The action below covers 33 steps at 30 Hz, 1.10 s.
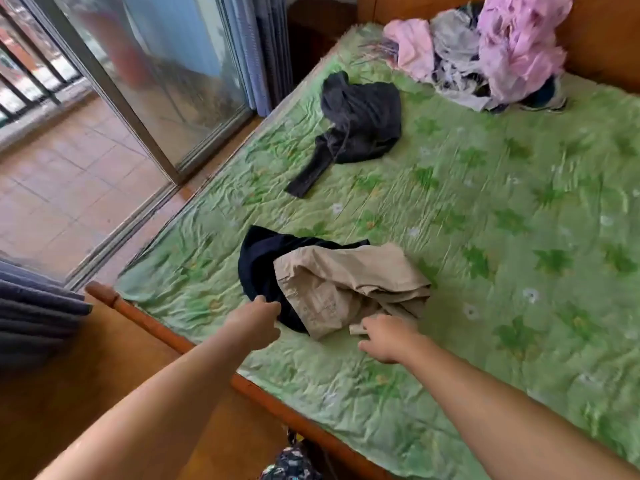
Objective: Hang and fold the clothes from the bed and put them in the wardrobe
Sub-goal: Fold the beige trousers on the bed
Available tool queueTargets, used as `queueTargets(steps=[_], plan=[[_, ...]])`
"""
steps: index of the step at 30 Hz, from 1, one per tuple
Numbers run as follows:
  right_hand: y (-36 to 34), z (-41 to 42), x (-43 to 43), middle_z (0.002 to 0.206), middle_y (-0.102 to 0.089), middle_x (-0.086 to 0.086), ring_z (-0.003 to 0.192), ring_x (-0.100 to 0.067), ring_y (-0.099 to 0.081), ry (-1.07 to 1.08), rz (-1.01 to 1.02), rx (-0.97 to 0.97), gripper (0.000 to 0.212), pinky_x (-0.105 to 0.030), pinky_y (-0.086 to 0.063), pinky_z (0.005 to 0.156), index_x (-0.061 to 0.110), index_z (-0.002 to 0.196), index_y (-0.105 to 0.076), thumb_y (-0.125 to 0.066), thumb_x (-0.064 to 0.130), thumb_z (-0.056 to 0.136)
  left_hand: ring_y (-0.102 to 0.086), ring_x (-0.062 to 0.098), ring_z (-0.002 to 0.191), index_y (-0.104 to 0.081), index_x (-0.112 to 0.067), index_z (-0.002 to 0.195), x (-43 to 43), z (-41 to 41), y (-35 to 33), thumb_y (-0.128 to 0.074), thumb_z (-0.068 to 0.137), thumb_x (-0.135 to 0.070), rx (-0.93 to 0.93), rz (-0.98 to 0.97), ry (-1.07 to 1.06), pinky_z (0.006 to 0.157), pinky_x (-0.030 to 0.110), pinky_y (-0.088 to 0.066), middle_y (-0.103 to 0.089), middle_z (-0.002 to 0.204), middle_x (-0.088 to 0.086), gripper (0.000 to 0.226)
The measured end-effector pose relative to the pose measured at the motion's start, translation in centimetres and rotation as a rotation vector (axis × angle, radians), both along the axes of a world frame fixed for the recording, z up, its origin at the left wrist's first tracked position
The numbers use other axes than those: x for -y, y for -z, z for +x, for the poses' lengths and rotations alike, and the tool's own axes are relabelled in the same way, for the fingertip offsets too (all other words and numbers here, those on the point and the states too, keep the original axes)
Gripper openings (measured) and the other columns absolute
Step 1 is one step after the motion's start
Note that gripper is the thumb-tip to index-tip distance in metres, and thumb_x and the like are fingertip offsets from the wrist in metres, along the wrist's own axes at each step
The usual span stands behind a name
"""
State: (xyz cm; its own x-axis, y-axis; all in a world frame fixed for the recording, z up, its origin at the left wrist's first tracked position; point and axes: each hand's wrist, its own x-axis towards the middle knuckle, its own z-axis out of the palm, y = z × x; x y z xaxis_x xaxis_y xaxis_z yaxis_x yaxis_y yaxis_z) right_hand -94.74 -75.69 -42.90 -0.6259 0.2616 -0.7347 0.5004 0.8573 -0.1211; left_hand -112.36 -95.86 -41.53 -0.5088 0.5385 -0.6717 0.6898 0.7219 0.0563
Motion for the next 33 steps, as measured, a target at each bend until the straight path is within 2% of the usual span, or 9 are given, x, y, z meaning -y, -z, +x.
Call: queueTargets(steps=[7, 11, 14, 18, 20, 22, 26, 29, 33], plan=[[7.3, -8.0, 3.1, 0.140, -0.050, -0.009, 0.125, -0.033, -0.052, 0.056, -0.054, 0.042, 0.042, -0.044, -0.043, 0.086, 0.024, 0.135, -0.049, -0.043, 0.047, 0.100, -0.050, 0.031, 0.111, -0.050, -0.022, 0.128, -2.2, -8.6, 7.0, -0.052, 0.098, -0.022, -0.039, -0.051, 0.186, 0.080, 0.043, -0.051, -0.041, 0.128, 0.009, 0.031], [13.7, -10.6, 4.0, 0.148, -0.041, -0.009, 0.135, -0.034, -0.042, 0.089, -0.127, -0.006, 0.036, -0.045, -0.041, 0.100, 0.024, 0.136, -0.050, -0.038, 0.034, 0.104, -0.037, 0.029, 0.131, -0.052, -0.030, 0.137, -3.5, -9.9, 13.8, -0.057, 0.097, -0.022, -0.200, -0.180, 0.517, 0.085, 0.038, -0.042, -0.030, 0.150, 0.007, 0.041], [19.0, -11.4, 5.7, 0.161, -0.015, -0.015, 0.149, -0.043, -0.013, 0.029, -0.185, 0.072, 0.042, -0.055, -0.028, 0.114, 0.033, 0.145, -0.042, -0.037, 0.028, 0.103, -0.008, 0.033, 0.152, -0.054, -0.029, 0.138, -3.9, -10.2, 19.2, -0.060, 0.097, -0.026, -0.241, -0.252, 0.699, 0.095, 0.040, -0.037, 0.004, 0.167, 0.013, 0.041], [24.8, -11.4, 7.4, 0.162, 0.028, -0.016, 0.148, -0.050, 0.018, -0.041, -0.167, 0.199, 0.063, -0.067, -0.020, 0.113, 0.043, 0.157, -0.013, -0.043, 0.050, 0.103, 0.018, 0.032, 0.153, -0.050, -0.026, 0.144, -4.7, -10.6, 24.4, -0.054, 0.101, -0.027, -0.284, -0.267, 0.798, 0.113, 0.050, -0.027, 0.025, 0.164, 0.016, 0.043], [26.3, -11.0, 8.0, 0.164, 0.022, -0.018, 0.149, -0.051, 0.010, -0.064, -0.090, 0.169, 0.067, -0.068, -0.023, 0.110, 0.036, 0.159, -0.009, -0.043, 0.049, 0.103, 0.021, 0.031, 0.152, -0.039, -0.023, 0.152, -4.8, -10.9, 25.9, -0.054, 0.101, -0.028, -0.289, -0.225, 0.787, 0.120, 0.053, -0.018, 0.021, 0.166, 0.012, 0.053], [26.5, -10.5, 8.5, 0.164, -0.009, -0.019, 0.146, -0.045, -0.020, -0.055, 0.014, 0.036, 0.062, -0.060, -0.033, 0.106, 0.021, 0.158, -0.018, -0.043, 0.038, 0.104, 0.015, 0.026, 0.154, -0.032, -0.020, 0.155, -5.1, -10.9, 26.4, -0.048, 0.102, -0.026, -0.265, -0.116, 0.752, 0.123, 0.053, -0.009, 0.003, 0.169, 0.004, 0.056], [23.7, -9.6, 6.8, 0.115, -0.064, -0.010, 0.105, -0.033, -0.062, 0.215, 0.044, -0.381, 0.024, -0.040, -0.046, 0.082, 0.010, 0.118, -0.060, -0.056, 0.022, 0.097, -0.023, 0.021, 0.149, -0.052, -0.021, 0.138, -6.9, -10.6, 23.9, -0.046, 0.102, -0.020, -0.159, 0.148, 0.578, 0.124, 0.049, -0.007, -0.041, 0.148, -0.001, 0.037], [19.2, -8.7, 3.2, 0.104, -0.064, -0.011, 0.095, -0.037, -0.062, 0.505, -0.024, -0.481, 0.017, -0.042, -0.046, 0.073, 0.011, 0.101, -0.062, -0.055, 0.002, 0.088, -0.053, 0.028, 0.120, -0.059, -0.019, 0.121, -9.2, -10.0, 19.4, -0.052, 0.096, -0.017, -0.120, 0.292, 0.531, 0.111, 0.041, -0.029, -0.055, 0.125, 0.002, 0.026], [12.3, -6.6, -1.9, 0.110, -0.053, -0.010, 0.095, -0.034, -0.056, 0.473, 0.026, -0.507, 0.019, -0.041, -0.049, 0.077, 0.015, 0.103, -0.061, -0.054, 0.003, 0.090, -0.053, 0.032, 0.111, -0.056, -0.013, 0.117, -13.3, -8.9, 11.4, -0.062, 0.087, -0.013, -0.029, 0.430, 0.512, 0.084, 0.042, -0.046, -0.051, 0.123, 0.008, 0.031]])
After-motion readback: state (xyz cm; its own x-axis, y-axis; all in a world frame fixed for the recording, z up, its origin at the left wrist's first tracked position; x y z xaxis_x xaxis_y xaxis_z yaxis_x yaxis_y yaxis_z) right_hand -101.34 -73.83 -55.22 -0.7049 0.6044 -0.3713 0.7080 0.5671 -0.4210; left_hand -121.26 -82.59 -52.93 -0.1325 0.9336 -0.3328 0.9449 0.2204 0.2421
